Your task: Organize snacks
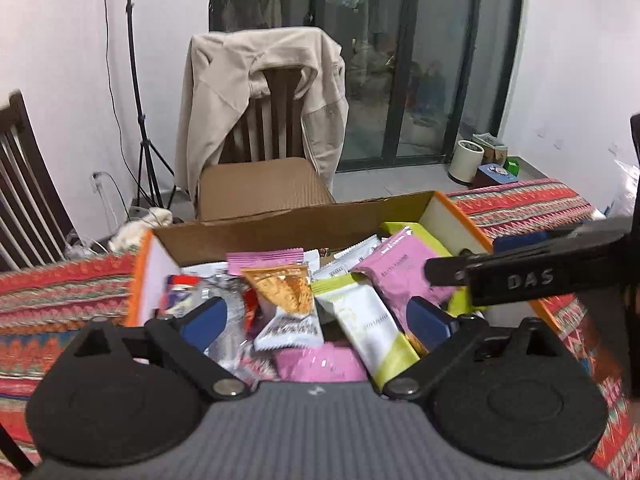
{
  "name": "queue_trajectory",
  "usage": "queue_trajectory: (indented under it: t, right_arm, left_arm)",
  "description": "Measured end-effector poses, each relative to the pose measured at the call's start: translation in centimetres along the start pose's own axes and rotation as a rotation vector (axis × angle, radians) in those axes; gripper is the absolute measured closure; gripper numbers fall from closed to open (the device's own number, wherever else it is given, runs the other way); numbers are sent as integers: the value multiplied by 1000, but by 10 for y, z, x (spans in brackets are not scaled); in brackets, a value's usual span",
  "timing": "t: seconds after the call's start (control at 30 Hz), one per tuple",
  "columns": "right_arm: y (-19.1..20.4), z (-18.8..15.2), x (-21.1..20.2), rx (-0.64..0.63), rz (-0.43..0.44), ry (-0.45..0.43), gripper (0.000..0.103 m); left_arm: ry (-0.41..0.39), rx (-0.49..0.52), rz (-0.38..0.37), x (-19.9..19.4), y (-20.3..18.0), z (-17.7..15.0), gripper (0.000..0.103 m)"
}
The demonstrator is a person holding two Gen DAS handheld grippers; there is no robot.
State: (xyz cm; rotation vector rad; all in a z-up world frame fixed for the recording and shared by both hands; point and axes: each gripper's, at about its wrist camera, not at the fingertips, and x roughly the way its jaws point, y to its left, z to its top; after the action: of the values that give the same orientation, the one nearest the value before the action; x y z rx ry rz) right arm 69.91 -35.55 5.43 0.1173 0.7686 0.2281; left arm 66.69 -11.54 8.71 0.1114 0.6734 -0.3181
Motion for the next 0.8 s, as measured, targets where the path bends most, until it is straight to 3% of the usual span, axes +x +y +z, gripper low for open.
queue_trajectory:
  t: [0.13,0.37,0.63,0.8]
  right_arm:
    - [12,-6,-60,-67,-24,-12,12]
    - [37,-48,-177,-189,-79,-96,5]
    - [71,-149,-289,-241,-70,-283,0]
    - [93,-235,-339,-235,-77,-409,0]
  left_arm:
    - [-87,45,46,-69,-3,-9,2]
    - [-249,-10,133,-197,-17,-52,0]
    - [-386,-108,119,-306,-37,-157,0]
    - [-377,-143,160,-358,-49,-245,0]
